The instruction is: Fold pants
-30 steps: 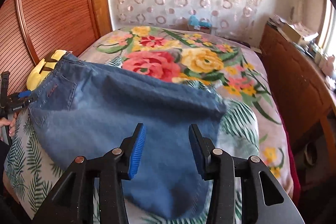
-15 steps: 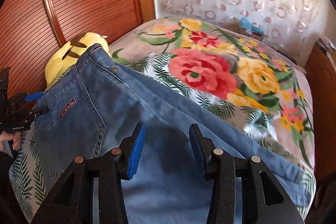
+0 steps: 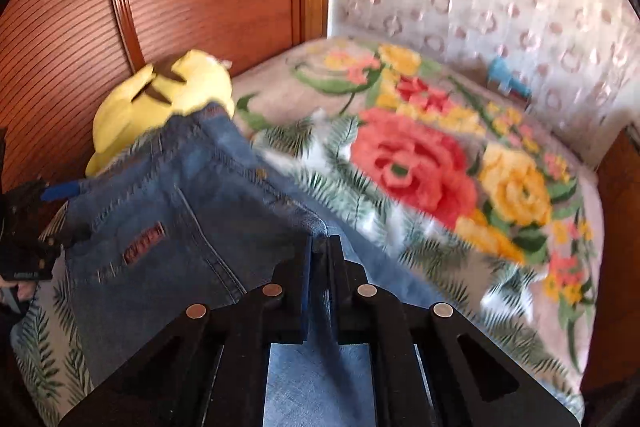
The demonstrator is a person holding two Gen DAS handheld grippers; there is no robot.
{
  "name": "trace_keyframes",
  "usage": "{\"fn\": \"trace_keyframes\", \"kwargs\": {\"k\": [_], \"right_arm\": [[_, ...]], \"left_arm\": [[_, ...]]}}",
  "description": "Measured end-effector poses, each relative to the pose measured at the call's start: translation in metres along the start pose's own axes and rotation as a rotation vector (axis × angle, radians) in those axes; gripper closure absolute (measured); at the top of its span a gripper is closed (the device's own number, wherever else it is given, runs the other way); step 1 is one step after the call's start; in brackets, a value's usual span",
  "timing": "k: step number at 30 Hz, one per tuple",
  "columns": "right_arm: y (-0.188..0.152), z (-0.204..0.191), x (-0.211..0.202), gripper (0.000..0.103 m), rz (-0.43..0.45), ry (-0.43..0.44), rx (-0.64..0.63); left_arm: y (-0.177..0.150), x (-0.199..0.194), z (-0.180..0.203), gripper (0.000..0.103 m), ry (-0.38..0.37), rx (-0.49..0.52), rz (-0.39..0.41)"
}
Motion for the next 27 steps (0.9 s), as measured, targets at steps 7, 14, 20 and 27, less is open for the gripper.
{"fn": "trace_keyframes", "kwargs": {"k": [7,14,20,27], "right_arm": [[0.025,-0.001,0.023,0.097,-0.030,-0.096,-0.035],[-0.009,0.012,0.001,0.057,-0.026,-0.070,0.111],[-0.097,0.015,-0.080,0.057,-0.045,-0.132,0.215],[-0.194,0.011,-0.143,0.057,-0.140,-0.250,0.343]], "left_arm": [[-0.003,-0.008,-0.010,0.024,-0.005,-0.061,-0.004],[-0.001,-0.007,-0.008,0.024,0.000,-0.018,-0.025],[0.002,-0.001,-0.010,0.024,0.005,-0.006,-0.045],[0.000,0.004,-0.009,0.024,0.026,0.012,-0.053]]}}
Point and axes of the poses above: each gripper's, at about its wrist camera, not at the fingertips, and x roughly the way its jaws point, z to its right, y to its top, the point moved 6 cm from there along x, roughly the way its jaws point, and after that the axes turned 13 degrees about -x, right-handed, at the moved point
